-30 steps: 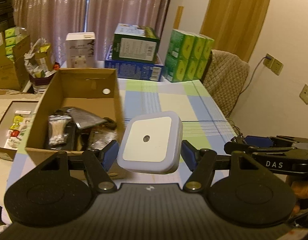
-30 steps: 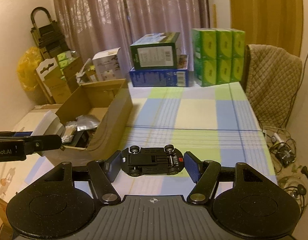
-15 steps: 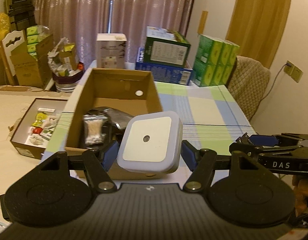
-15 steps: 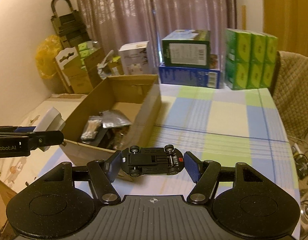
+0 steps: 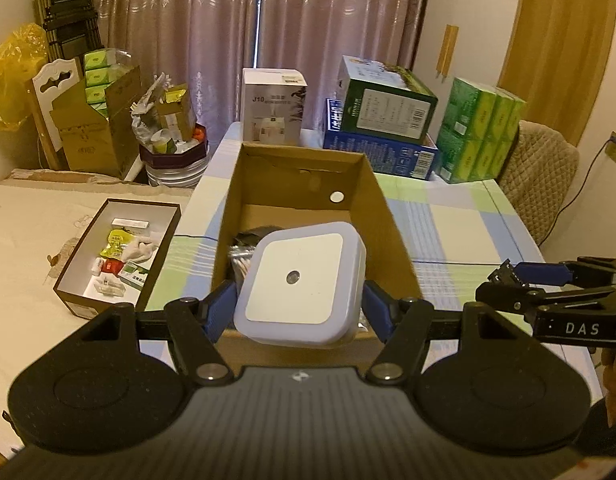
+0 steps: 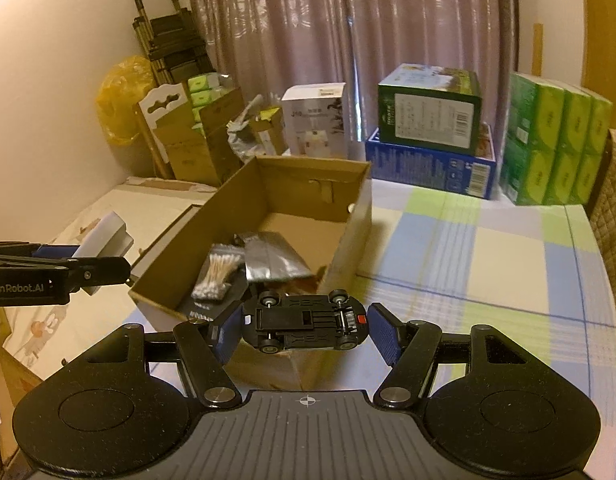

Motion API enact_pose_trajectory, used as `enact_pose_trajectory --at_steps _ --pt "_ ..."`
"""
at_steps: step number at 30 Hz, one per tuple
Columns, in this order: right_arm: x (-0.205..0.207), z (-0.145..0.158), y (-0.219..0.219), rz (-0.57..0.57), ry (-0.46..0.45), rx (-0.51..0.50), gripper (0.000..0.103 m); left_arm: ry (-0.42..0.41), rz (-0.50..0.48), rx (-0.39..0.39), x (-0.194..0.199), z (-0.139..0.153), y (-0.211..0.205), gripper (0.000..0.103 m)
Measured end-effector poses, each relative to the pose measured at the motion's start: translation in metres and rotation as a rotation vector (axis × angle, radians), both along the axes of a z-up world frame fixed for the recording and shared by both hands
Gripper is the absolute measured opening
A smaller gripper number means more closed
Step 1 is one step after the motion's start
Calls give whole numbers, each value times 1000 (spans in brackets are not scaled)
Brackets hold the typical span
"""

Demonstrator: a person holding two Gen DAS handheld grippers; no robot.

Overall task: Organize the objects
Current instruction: 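Lift and carry the plug with the left tool while the right tool carries the car to the box, then lower and release the plug into the box while the right tool releases the toy car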

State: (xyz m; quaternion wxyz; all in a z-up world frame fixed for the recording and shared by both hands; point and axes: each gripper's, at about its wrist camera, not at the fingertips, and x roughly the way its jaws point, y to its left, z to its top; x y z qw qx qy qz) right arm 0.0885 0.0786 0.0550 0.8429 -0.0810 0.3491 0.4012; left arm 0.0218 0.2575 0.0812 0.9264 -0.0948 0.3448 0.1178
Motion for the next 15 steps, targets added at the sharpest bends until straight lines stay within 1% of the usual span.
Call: enact_pose_trajectory --at_steps 8,15 --pt "19 -13 28 23 13 -22 63 30 -13 -21 31 -17 18 64" --pt "32 -29 45 33 28 -42 63 56 -22 -25 54 -31 28 64"
